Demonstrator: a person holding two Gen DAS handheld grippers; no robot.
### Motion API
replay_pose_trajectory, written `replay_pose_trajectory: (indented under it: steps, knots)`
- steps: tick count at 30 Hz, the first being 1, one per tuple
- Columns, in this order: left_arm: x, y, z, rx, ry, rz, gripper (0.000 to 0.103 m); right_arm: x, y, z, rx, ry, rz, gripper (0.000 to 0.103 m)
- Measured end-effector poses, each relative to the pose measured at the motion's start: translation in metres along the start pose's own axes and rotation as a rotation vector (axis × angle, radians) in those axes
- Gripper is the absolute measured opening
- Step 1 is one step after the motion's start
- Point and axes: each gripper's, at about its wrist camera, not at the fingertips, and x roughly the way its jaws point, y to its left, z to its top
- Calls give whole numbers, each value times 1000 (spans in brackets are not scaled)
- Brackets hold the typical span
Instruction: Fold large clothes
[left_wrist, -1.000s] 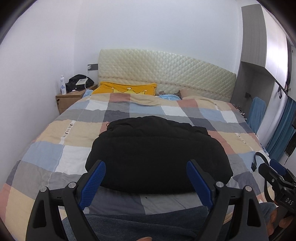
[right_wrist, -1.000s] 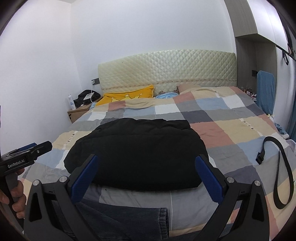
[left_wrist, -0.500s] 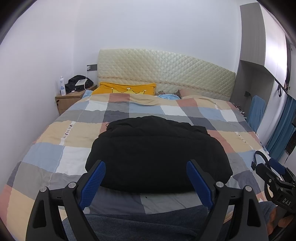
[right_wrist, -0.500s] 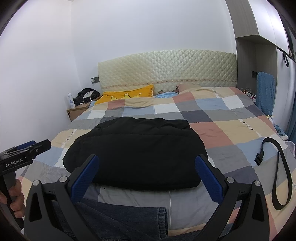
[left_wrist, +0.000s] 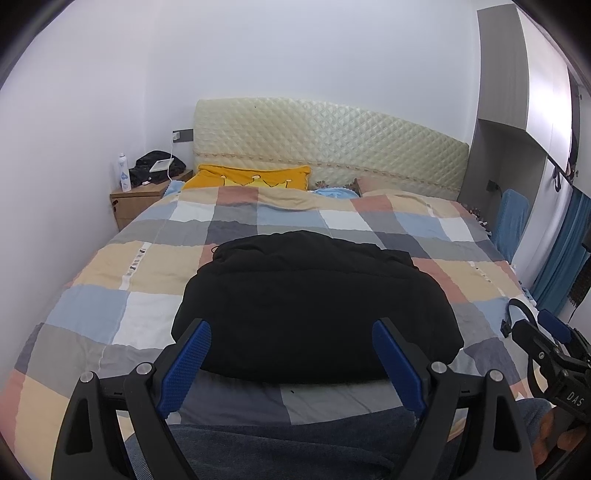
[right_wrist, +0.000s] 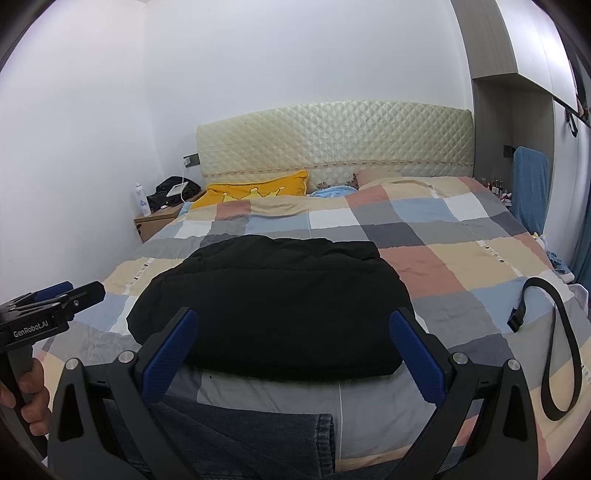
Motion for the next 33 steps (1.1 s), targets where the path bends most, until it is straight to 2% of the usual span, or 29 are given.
replay_pose_trajectory:
  steps: [33]
  knots:
    - [-4, 8, 1, -2, 17, 14, 89, -8, 1, 4, 2, -8, -8, 103]
